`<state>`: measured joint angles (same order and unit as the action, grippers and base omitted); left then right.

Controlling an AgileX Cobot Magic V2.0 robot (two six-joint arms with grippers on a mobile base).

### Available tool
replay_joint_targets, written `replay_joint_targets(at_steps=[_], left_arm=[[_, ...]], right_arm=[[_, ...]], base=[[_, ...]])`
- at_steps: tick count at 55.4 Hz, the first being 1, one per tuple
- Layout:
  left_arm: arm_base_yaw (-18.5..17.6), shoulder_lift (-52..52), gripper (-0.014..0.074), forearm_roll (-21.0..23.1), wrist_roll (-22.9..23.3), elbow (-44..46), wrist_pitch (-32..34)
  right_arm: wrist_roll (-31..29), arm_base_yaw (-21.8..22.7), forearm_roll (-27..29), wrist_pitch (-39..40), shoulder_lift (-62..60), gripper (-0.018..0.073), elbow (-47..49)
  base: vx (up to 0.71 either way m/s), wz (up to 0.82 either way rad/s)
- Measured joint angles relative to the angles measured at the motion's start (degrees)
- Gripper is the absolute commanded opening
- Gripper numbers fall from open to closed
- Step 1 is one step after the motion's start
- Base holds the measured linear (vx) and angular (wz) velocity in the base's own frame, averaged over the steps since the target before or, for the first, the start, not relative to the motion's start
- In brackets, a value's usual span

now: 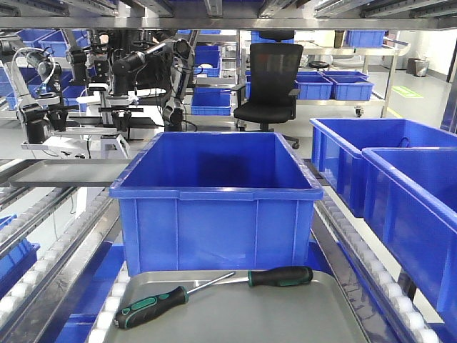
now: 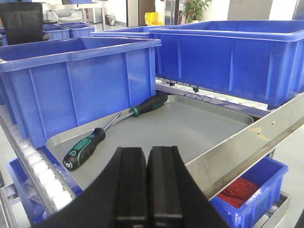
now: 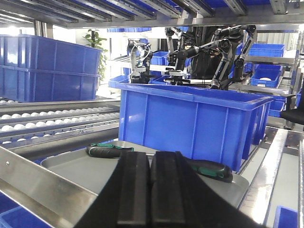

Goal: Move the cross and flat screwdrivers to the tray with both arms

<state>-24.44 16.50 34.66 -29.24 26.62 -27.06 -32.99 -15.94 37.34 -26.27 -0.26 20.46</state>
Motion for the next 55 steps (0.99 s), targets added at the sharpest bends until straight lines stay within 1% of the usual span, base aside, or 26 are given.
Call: replay_joint_targets(at_steps=[21,24,28,31,35,41,43,47,51,53,55], left_arm=[[0.0,0.0,0.0003,0.0,0.0,0.0,0.0],[0.0,0.0,0.0003,-0.6,-0.2,-0.4,0.8],[0.2,-0.3,0.0003,-4.9,-0.2,-2.1,3.1],[1.1,-1.1,0.0003,-8.5,1.5,-3.9,5.1],[3.5,-2.9,0.0003,-14.9,5.8,-7.3,8.6],[7.9,-5.9,0.0003,-24.3,14.0,-13.2,15.5],[9.5,-7.2,0.0003,-26.9,15.8,-15.1,18.1],[12.0,-9.7,0.0003,-29.3,18.1,-20.0,22.2],[14.3,-12.4,0.0003,-30.0,18.9,-24.7,26.0],[15.2,-13.9,0.0003,-30.1,19.1,-26.7,26.7],[16.2,-15.6,0.0003,-30.3,19.2,-27.7,25.8]], right_arm=[[0.0,0.0,0.0,0.0,0.0,-0.0008,0.0],[0.0,0.0,0.0,0.0,0.0,-0.0008,0.0],[0.0,0.0,0.0,0.0,0.0,-0.0008,0.0],[0.0,0.0,0.0,0.0,0.0,-0.0008,0.0],[0.0,0.0,0.0,0.0,0.0,-0.0008,0.0],[0.0,0.0,0.0,0.0,0.0,-0.0008,0.0],[0.0,0.0,0.0,0.0,0.0,-0.0008,0.0],[0.0,0.0,0.0,0.0,0.0,-0.0008,0.0],[0.0,0.0,0.0,0.0,0.0,-0.0008,0.0],[0.0,0.0,0.0,0.0,0.0,-0.0008,0.0],[0.0,0.0,0.0,0.0,0.0,-0.0008,0.0]], base=[[0.00,0.00],[0.00,0.00],[0.00,0.00],[0.00,0.01],[0.00,0.00],[0.00,0.00],[0.00,0.00],[0.00,0.00],[0.00,0.00],[0.00,0.00],[0.00,0.00]])
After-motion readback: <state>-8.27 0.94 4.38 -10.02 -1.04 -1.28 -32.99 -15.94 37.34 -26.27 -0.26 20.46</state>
